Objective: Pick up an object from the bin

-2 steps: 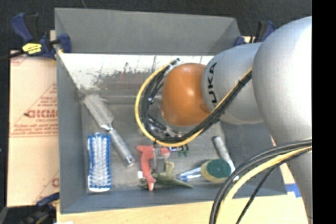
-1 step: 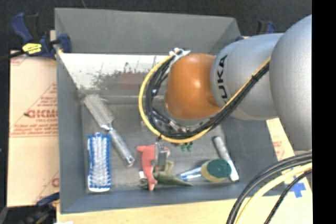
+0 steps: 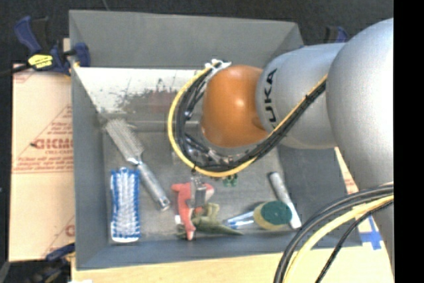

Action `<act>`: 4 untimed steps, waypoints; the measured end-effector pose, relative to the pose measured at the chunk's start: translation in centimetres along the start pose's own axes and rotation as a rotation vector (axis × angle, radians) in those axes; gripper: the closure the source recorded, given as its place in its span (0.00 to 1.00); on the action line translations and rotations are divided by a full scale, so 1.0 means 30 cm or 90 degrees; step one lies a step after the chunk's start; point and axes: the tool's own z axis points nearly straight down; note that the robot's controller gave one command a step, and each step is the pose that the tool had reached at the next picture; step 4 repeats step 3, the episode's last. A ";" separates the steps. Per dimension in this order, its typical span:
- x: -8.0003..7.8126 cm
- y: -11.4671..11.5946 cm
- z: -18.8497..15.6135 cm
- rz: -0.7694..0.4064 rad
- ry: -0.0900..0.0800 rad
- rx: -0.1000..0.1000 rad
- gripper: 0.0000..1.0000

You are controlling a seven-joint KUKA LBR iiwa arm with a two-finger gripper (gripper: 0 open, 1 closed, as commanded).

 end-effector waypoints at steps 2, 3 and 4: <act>0.053 -0.049 0.092 -0.093 -0.004 -0.002 1.00; 0.053 -0.049 0.092 -0.093 -0.004 -0.002 1.00; 0.053 -0.049 0.092 -0.093 -0.004 -0.002 1.00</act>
Offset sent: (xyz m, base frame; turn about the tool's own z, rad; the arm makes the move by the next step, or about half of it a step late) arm -0.0156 -0.0182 -0.0305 -0.1486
